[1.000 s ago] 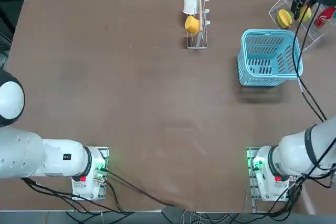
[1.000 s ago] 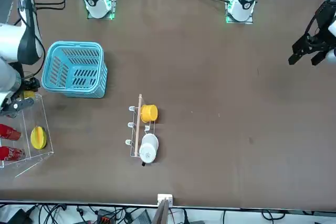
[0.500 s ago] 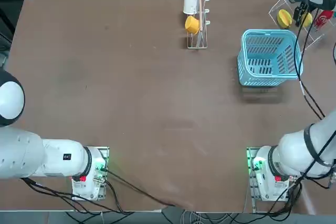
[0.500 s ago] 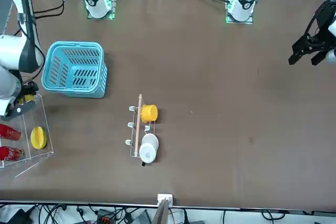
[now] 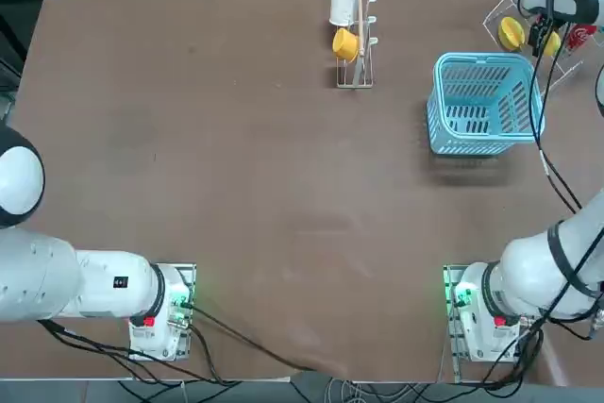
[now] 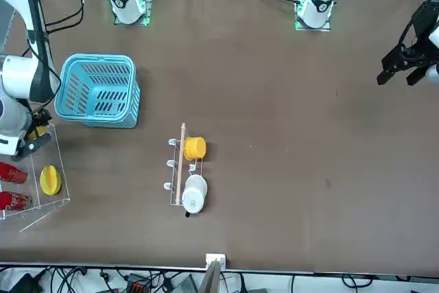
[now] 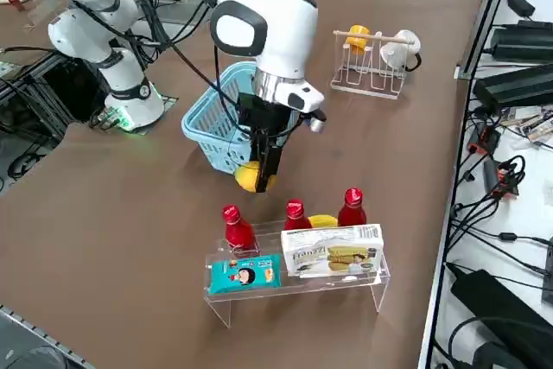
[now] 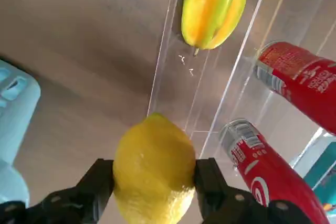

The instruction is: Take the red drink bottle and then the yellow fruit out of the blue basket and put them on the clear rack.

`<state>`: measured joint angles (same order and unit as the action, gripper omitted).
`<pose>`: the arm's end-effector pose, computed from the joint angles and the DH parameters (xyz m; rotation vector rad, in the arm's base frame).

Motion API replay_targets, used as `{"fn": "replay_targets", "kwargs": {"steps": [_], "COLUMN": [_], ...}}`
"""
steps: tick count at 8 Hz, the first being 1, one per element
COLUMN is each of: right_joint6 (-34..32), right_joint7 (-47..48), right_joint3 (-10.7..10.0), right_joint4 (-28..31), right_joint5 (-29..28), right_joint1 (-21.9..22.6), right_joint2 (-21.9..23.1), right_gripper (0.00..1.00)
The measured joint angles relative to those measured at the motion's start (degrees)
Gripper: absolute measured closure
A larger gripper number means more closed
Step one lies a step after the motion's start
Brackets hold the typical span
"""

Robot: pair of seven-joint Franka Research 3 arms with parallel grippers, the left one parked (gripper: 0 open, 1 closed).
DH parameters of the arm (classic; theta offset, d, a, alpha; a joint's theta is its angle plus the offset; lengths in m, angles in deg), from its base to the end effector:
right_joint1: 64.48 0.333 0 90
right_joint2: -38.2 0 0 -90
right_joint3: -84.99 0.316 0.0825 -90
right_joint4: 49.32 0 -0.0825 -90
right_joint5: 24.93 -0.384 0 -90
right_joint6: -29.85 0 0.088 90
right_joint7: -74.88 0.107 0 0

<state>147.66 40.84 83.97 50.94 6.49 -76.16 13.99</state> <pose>0.6258 -0.1687 0.3283 2.5733 0.8860 -0.4065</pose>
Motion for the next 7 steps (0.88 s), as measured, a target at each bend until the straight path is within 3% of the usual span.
{"fn": "replay_targets", "kwargs": {"steps": [7], "right_joint6": [9.4], "right_joint7": [0.0], "right_joint3": [0.0], "right_joint4": [0.0], "right_joint5": [6.7], "right_joint1": [-2.4], "right_joint2": [-8.6], "right_gripper": [0.14]}}
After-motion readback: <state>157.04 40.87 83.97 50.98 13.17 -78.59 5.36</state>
